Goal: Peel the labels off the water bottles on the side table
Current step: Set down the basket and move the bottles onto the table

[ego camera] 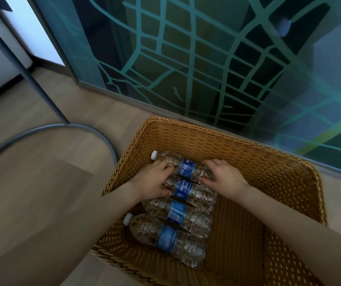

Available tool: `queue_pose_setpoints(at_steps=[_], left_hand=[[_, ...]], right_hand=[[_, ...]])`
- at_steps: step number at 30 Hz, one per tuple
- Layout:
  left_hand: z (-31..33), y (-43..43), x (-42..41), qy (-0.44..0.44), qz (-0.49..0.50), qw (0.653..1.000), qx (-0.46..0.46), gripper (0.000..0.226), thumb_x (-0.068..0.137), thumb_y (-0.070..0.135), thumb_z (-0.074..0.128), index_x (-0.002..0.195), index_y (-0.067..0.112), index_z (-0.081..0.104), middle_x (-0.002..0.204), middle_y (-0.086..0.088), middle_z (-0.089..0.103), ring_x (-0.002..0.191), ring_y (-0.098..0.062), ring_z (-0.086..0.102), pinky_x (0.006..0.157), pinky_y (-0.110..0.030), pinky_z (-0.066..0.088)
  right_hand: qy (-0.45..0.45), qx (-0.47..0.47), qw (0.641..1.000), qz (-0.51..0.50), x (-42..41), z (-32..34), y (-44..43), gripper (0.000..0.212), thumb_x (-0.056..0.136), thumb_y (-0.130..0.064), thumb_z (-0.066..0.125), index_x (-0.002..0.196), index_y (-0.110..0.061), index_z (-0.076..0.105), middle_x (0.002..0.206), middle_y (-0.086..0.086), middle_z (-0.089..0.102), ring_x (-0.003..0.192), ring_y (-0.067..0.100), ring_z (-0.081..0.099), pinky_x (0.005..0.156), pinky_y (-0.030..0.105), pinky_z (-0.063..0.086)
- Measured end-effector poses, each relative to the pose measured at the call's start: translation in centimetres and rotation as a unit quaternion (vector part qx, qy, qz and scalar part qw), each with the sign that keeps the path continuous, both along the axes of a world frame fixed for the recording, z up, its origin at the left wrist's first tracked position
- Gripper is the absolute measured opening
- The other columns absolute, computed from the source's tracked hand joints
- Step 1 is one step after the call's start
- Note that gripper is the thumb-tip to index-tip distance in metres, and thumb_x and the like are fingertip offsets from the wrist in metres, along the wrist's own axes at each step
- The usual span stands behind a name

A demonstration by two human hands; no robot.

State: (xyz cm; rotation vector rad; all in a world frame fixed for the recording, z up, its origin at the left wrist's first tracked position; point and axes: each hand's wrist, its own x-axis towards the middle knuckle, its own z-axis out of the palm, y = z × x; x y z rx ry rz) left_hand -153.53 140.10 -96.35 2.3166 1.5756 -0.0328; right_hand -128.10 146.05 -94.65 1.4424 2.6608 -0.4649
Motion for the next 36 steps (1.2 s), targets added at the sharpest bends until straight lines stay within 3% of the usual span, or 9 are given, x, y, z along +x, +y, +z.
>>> queue_pose_setpoints(at_steps=[9, 13, 17, 20, 25, 29, 33, 36], left_hand=[[-1.0, 0.1, -0.3, -0.102, 0.079, 0.989, -0.073, 0.07, 0.077, 0.036, 0.082, 0.136, 0.023, 0.047, 0.133, 0.006, 0.035, 0.12, -0.017, 0.042, 0.102, -0.03, 0.041], [-1.5, 0.0, -0.5, -0.108, 0.106, 0.984, -0.09, 0.07, 0.076, 0.037, 0.083, 0.135, 0.03, 0.046, 0.136, 0.001, 0.033, 0.119, -0.017, 0.043, 0.104, -0.027, 0.041], [-1.4, 0.0, -0.5, -0.09, 0.111, 0.985, -0.099, 0.066, 0.076, 0.039, 0.082, 0.13, 0.032, 0.045, 0.122, -0.004, 0.055, 0.106, -0.018, 0.053, 0.092, -0.032, 0.05], [-1.2, -0.1, -0.5, -0.074, 0.098, 0.987, -0.103, 0.064, 0.077, 0.042, 0.08, 0.128, 0.032, 0.043, 0.109, -0.005, 0.063, 0.103, -0.022, 0.055, 0.089, -0.034, 0.049], [-1.0, -0.4, -0.2, -0.084, 0.126, 0.986, -0.064, 0.079, 0.064, 0.048, 0.085, 0.129, 0.024, 0.048, 0.125, -0.002, 0.053, 0.116, -0.021, 0.045, 0.101, -0.034, 0.043], [-1.0, -0.5, 0.3, -0.089, 0.112, 0.988, -0.05, 0.09, 0.059, 0.05, 0.087, 0.136, 0.016, 0.053, 0.113, 0.004, 0.038, 0.115, -0.018, 0.038, 0.099, -0.027, 0.036], [-0.9, -0.5, 0.0, -0.13, 0.129, 0.981, -0.069, 0.079, 0.054, 0.05, 0.089, 0.124, 0.031, 0.056, 0.111, 0.005, 0.039, 0.108, -0.015, 0.042, 0.095, -0.028, 0.043], [-0.6, -0.5, -0.2, -0.161, 0.124, 0.974, -0.103, 0.066, 0.055, 0.045, 0.089, 0.109, 0.039, 0.052, 0.109, 0.007, 0.055, 0.1, -0.012, 0.056, 0.086, -0.031, 0.052]], right_hand=[[-0.03, 0.036, 0.999, -0.017, -0.9, -1.8, -0.1, 0.062, 0.089, -0.05, 0.062, 0.14, -0.02, 0.047, 0.133, 0.002, 0.056, 0.119, 0.023, 0.047, 0.093, 0.036, 0.049], [-0.04, 0.03, 0.998, -0.028, -1.3, -2.2, -0.2, 0.067, 0.088, -0.049, 0.064, 0.143, -0.016, 0.044, 0.135, 0.004, 0.053, 0.121, 0.026, 0.044, 0.094, 0.038, 0.049], [-0.04, 0.034, 0.998, -0.041, -1.8, -2.3, -0.5, 0.06, 0.088, -0.046, 0.065, 0.137, -0.015, 0.048, 0.129, 0.007, 0.051, 0.12, 0.026, 0.043, 0.095, 0.04, 0.049], [-0.05, 0.044, 0.997, -0.037, -1.9, -2.2, -0.7, 0.053, 0.087, -0.045, 0.065, 0.129, -0.014, 0.052, 0.123, 0.007, 0.05, 0.116, 0.025, 0.044, 0.093, 0.04, 0.049], [-0.04, 0.032, 0.997, -0.055, -0.4, -2.0, -0.9, 0.054, 0.085, -0.044, 0.069, 0.127, -0.015, 0.053, 0.123, 0.007, 0.053, 0.114, 0.024, 0.048, 0.096, 0.036, 0.049], [-0.017, -0.01, 0.997, -0.071, 1.4, -1.8, -1.0, 0.05, 0.086, -0.038, 0.07, 0.126, -0.015, 0.05, 0.121, 0.007, 0.059, 0.112, 0.024, 0.052, 0.094, 0.032, 0.047], [-0.017, -0.054, 0.994, -0.089, 2.7, -1.5, -1.0, 0.05, 0.085, -0.037, 0.071, 0.123, -0.015, 0.048, 0.119, 0.007, 0.058, 0.11, 0.024, 0.051, 0.09, 0.031, 0.045], [-0.036, -0.074, 0.991, -0.107, 3.7, -1.2, -0.9, 0.058, 0.081, -0.04, 0.074, 0.127, -0.015, 0.049, 0.124, 0.009, 0.054, 0.115, 0.028, 0.046, 0.097, 0.035, 0.042]])
